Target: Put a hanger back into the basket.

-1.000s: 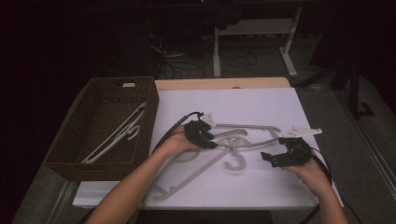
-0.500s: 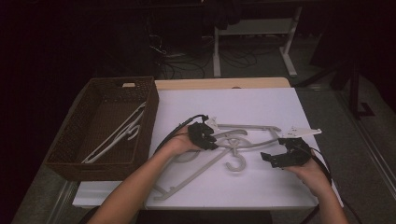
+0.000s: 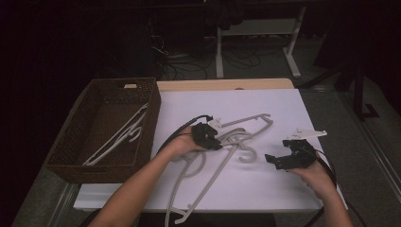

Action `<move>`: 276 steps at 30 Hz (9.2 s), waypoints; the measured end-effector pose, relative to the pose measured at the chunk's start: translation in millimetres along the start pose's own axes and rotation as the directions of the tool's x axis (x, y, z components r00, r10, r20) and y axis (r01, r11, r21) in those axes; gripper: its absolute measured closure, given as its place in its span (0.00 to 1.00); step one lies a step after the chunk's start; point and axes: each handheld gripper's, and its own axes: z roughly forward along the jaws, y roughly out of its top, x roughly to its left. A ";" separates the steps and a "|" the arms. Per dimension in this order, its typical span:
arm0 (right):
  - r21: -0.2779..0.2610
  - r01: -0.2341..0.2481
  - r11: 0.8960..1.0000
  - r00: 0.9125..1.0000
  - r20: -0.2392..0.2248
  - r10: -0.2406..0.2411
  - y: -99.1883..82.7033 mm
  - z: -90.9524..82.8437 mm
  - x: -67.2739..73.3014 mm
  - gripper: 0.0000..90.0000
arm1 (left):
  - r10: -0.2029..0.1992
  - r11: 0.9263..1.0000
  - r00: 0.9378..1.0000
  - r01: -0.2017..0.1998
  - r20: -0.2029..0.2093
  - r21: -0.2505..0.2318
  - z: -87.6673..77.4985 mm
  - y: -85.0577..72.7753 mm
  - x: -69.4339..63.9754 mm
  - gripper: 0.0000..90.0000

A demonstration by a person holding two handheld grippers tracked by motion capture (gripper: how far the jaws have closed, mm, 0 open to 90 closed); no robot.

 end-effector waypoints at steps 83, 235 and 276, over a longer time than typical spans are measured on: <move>0.003 -0.031 1.000 0.999 0.014 0.031 -2.6 1.7 -1.1 0.06 | -0.582 0.811 0.764 0.524 -0.279 -0.259 -283.9 -219.6 -17.3 0.91; -0.004 -0.017 1.000 1.000 -0.003 0.017 -1.0 0.2 -0.1 0.06 | -0.415 0.905 0.890 0.384 -0.187 -0.183 -57.0 -35.7 -22.8 1.00; -0.004 -0.011 1.000 1.000 -0.004 0.011 -1.0 0.8 -1.5 0.06 | -0.275 0.957 0.960 0.278 0.046 -0.085 22.9 21.7 -80.6 1.00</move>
